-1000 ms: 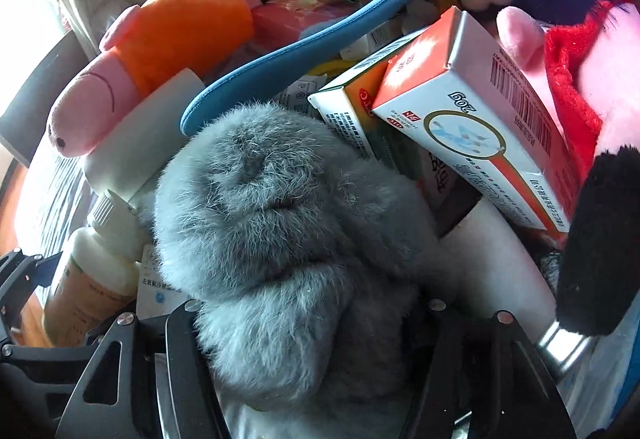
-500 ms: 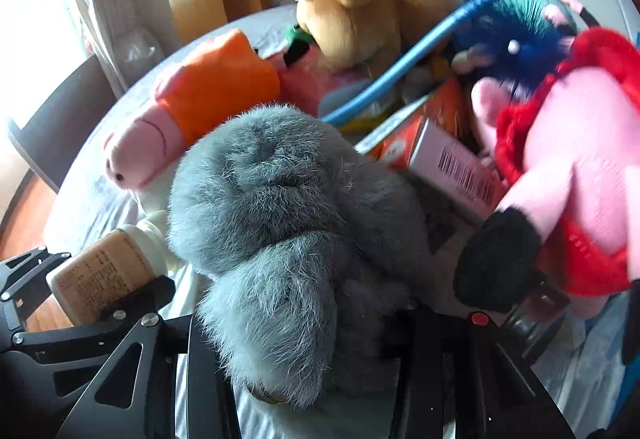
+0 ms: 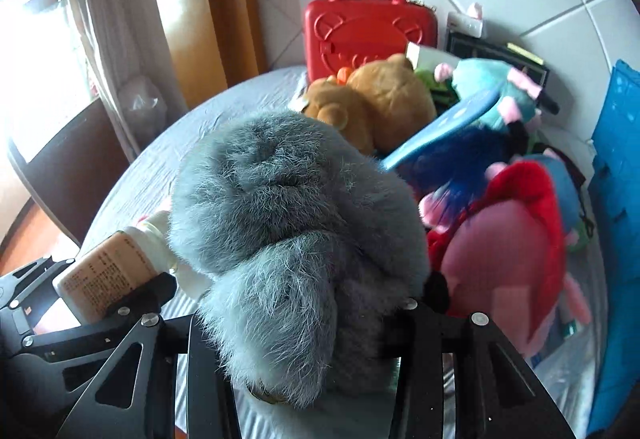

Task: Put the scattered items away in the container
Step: 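Lift the bottle with the left tool while the right tool carries the bunny toward the crate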

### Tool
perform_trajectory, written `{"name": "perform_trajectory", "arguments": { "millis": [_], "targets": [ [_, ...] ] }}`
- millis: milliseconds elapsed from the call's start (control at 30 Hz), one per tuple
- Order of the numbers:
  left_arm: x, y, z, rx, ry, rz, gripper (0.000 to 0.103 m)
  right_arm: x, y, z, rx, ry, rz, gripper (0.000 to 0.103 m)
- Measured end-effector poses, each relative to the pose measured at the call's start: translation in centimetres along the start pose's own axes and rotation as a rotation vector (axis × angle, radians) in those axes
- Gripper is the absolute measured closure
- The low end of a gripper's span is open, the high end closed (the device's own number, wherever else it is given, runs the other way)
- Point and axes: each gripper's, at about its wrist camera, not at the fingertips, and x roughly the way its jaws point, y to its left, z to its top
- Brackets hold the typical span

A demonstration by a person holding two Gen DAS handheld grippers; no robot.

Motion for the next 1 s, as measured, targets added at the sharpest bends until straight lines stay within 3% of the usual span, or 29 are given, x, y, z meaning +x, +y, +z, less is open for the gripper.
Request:
{"name": "perform_trajectory", "arguments": {
  "millis": [300,700,1000],
  "targets": [
    [-4.3,-4.0,4.0,0.024,-0.13,-0.002,0.051,-6.2,-3.5,3.6,0.011,-0.131,-0.034,0.063],
    [-9.3,-11.2,8.8,0.041,-0.263,-0.007,0.051,-16.1,-11.2,9.2,-0.011,-0.29,-0.105,0.063],
    [-13.0,-16.4,12.0,0.153,-0.362,-0.107,0.051,-23.1,-15.3,11.2,0.053,-0.39,-0.225,0.063]
  ]
}}
